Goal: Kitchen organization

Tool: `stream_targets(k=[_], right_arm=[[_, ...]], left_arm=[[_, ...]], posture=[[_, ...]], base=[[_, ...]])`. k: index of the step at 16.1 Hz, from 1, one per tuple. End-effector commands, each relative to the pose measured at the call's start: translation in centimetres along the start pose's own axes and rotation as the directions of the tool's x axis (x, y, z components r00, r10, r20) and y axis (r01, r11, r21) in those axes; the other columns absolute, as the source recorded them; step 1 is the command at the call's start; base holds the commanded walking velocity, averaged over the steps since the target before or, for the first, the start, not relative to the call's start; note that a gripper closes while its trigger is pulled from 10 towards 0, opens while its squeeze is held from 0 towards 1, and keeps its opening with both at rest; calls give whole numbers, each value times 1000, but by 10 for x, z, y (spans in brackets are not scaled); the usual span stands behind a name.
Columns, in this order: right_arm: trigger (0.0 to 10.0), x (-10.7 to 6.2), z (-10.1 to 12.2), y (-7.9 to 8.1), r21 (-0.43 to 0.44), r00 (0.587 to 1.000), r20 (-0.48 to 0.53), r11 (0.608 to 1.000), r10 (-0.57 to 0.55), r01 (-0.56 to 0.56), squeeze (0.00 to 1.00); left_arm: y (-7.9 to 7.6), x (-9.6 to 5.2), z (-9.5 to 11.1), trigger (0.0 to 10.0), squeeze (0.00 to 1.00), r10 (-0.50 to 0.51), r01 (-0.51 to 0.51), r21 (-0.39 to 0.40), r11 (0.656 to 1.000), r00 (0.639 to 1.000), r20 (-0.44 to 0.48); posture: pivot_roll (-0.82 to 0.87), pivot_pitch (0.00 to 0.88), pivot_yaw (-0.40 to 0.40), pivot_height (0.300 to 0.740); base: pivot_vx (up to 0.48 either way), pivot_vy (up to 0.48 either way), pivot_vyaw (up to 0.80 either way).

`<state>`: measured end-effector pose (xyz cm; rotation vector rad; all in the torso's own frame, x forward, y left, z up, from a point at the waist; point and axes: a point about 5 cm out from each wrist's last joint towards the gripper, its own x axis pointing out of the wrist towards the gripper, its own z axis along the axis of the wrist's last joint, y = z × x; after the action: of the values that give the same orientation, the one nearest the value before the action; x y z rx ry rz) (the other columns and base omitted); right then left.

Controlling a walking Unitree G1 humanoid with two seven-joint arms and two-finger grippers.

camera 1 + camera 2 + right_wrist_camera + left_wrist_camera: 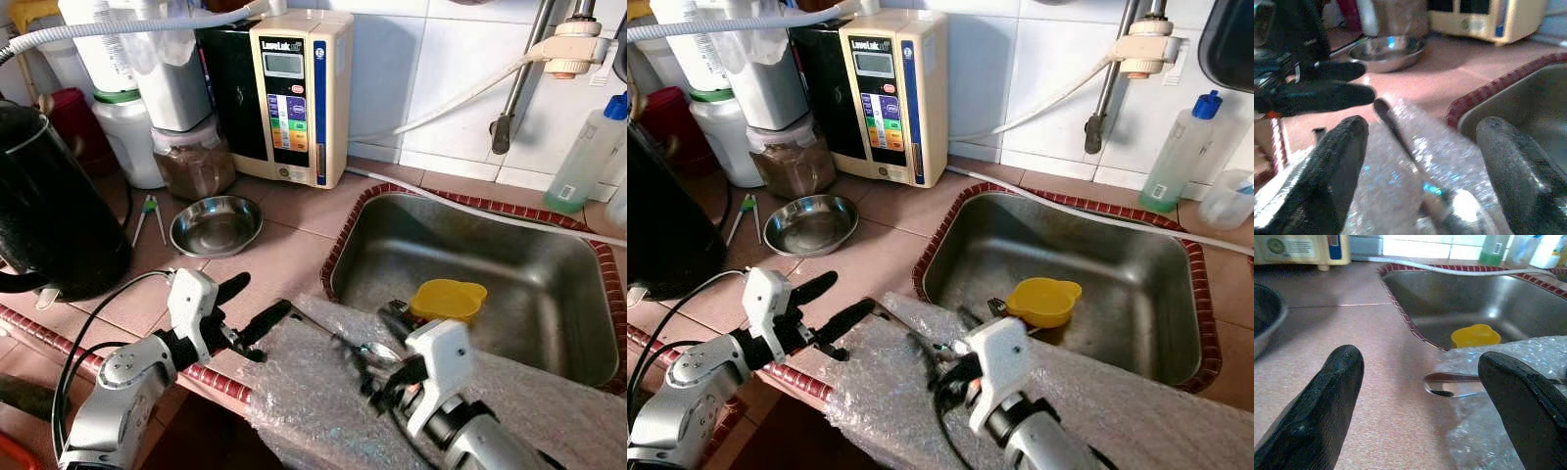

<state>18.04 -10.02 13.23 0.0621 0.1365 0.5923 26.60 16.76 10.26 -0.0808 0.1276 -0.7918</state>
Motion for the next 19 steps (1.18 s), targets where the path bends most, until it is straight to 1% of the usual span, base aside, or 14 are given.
stream_targets(k=[1,3,6,7,8,9,10,12,13,14,15,16,19], right_arm=[[10000,-1,-1,3,0,1000,-29,1000,2,-2,1000],[10000,-2,-5,-5,-13,997,-58,999,-53,52,1000],[10000,-3,-5,-6,-7,995,-71,998,-63,62,1000],[10000,-3,-6,-6,-4,994,-89,998,-62,62,1000],[10000,-4,-8,-4,35,991,-114,997,-62,67,1000],[10000,-5,-10,-3,48,990,-130,997,-52,59,1000],[10000,-6,-10,-1,42,989,-141,998,-41,48,1000],[10000,-11,-7,6,69,988,-156,997,-6,17,1000],[10000,-13,-8,5,72,986,-166,997,-12,25,925],[10000,-13,-9,5,83,984,-175,996,-19,34,643],[5333,-14,-15,1,112,978,-202,991,-45,68,110],[0,-14,-18,0,138,974,-219,987,-55,87,0],[0,-15,-21,1,173,969,-242,981,-49,92,0]], left_arm=[[-2,-2,3,10000,0,-28,28,8,1000,1000,-8],[-3,-2,3,10000,0,-39,39,2,999,999,-15],[-6,-3,2,10000,0,-81,80,-19,997,996,-36],[-7,-5,1,10000,0,-105,104,-28,994,993,-47],[-8,-5,0,10000,0,-121,119,-38,992,991,-57],[-8,-5,0,10000,0,-124,121,-38,992,991,-60],[-8,-6,0,10000,0,-134,131,-40,991,989,-65],[-10,-6,-2,10000,0,-151,147,-50,988,986,-76],[-10,-6,-3,10000,0,-153,150,-52,987,985,-78],[-10,-6,-3,10000,0,-156,152,-53,987,985,-80],[-11,-4,-3,10000,0,-162,157,-56,986,984,-80],[-10,-4,-3,10000,0,-166,162,-57,985,983,-80],[-9,-4,-3,10000,0,-168,164,-56,985,982,-84]], posture=[[-27,17,89,740],[-28,17,89,740],[-29,18,90,740],[-28,19,89,740],[-29,20,90,740],[-28,19,90,740],[-28,19,92,740],[-34,18,96,740],[-36,18,97,740],[-39,17,100,740],[-40,17,100,740],[-40,17,100,740],[-36,14,102,740]], base=[[0,0,0],[0,0,0],[0,0,0],[0,0,0],[0,0,0],[0,0,0],[0,0,0],[0,0,0],[0,0,0],[0,0,0],[0,0,0],[0,0,0],[0,0,0]])
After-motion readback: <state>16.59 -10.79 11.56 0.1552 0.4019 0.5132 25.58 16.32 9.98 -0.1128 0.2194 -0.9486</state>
